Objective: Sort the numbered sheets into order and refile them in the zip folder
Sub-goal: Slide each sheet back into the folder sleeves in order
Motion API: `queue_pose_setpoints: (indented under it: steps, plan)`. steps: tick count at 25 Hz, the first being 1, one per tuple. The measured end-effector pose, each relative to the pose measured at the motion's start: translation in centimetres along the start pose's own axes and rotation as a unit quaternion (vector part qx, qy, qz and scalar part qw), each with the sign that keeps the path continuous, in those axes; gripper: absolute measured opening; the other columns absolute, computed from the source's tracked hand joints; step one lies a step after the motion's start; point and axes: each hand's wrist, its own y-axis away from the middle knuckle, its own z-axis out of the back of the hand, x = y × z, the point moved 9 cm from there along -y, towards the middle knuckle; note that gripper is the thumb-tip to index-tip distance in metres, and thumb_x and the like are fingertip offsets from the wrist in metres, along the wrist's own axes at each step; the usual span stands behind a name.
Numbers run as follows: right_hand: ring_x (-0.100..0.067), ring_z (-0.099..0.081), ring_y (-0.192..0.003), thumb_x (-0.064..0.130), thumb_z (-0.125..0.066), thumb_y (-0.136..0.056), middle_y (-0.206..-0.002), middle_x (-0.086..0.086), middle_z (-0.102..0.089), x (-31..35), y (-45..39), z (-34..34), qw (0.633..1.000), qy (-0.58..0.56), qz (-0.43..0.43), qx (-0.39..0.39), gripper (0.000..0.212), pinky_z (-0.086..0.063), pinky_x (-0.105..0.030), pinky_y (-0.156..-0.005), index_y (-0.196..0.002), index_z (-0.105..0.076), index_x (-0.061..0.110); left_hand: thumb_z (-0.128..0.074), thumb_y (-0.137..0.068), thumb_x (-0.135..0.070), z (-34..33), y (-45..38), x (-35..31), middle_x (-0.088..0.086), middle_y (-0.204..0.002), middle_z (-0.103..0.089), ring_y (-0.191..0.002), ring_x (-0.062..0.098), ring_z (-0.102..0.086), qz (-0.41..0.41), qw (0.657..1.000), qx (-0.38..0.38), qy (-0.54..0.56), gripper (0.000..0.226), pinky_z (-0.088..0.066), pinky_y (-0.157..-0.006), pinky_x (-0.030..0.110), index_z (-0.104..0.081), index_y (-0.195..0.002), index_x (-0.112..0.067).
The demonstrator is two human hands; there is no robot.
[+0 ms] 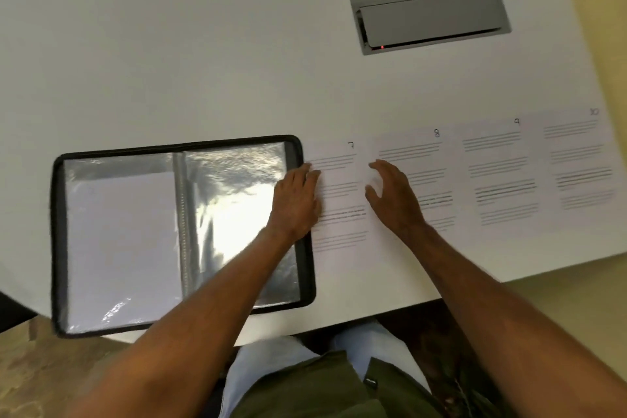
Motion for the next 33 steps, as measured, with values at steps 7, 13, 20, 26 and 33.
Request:
queue_pose_setpoints:
  steps: [7, 13, 20, 26, 33]
  plan:
    - [-0.029, -0.008, -0.158, 0.056, -0.072, -0.087, -0.171, -0.008, -0.013, 0.3, -7.2, -1.3, 0.976, 0.182, 0.073, 0.098, 0.101, -0.017, -0.049, -0.125, -0.162, -0.020, 0.013, -0.059, -0.097, -0.043, -1.7, -3.0, 0.3, 0.013, -0.170, -0.014, -0.156, 0.034, -0.015, 0.034, 0.998, 0.014, -0.054, 0.082, -0.020, -0.123, 0.051, -0.022, -0.161, -0.009]
    - [-0.034, 0.014, -0.157, 0.084, -0.061, -0.076, -0.171, -0.012, 0.013, 1.2, -8.6, -3.6, 0.926, 0.333, 0.129, 0.125, 0.130, 0.003, -0.053, -0.127, -0.163, -0.003, 0.008, -0.058, -0.096, -0.048, -2.2, -2.6, 0.9, 0.013, -0.170, -0.016, -0.156, 0.033, -0.015, 0.028, 0.997, 0.005, -0.071, 0.085, -0.018, -0.125, 0.051, -0.023, -0.161, -0.007]
    - [-0.034, -0.013, -0.155, 0.065, -0.071, -0.082, -0.170, -0.010, -0.013, 2.1, -7.2, -3.5, 0.945, 0.282, 0.125, 0.106, 0.100, -0.016, -0.053, -0.123, -0.159, -0.029, 0.018, -0.057, -0.095, -0.049, -2.3, -2.7, 1.1, 0.012, -0.170, -0.016, -0.157, 0.032, -0.014, 0.032, 0.997, 0.003, -0.065, 0.085, -0.018, -0.125, 0.051, -0.023, -0.161, -0.007]
    - [-0.012, -0.051, -0.116, 0.034, -0.079, -0.087, -0.140, 0.003, -0.042, 2.0, -5.6, -2.1, 0.995, -0.025, 0.028, 0.095, 0.079, -0.050, -0.030, -0.095, -0.154, -0.039, 0.026, -0.051, -0.094, -0.051, -2.3, -2.6, 1.1, 0.013, -0.170, -0.018, -0.156, 0.033, -0.018, 0.031, 0.997, -0.001, -0.065, 0.084, -0.022, -0.124, 0.053, -0.025, -0.160, -0.006]
    - [0.003, -0.062, -0.084, 0.019, -0.078, -0.090, -0.112, 0.005, -0.064, -0.9, -2.6, -0.8, 0.962, -0.222, -0.155, 0.025, 0.060, -0.044, -0.002, -0.058, -0.140, -0.046, 0.016, -0.060, -0.095, -0.045, -2.8, -2.2, 0.6, 0.013, -0.170, -0.018, -0.156, 0.034, -0.014, 0.034, 0.997, 0.008, -0.067, 0.084, -0.017, -0.125, 0.053, -0.025, -0.161, -0.008]
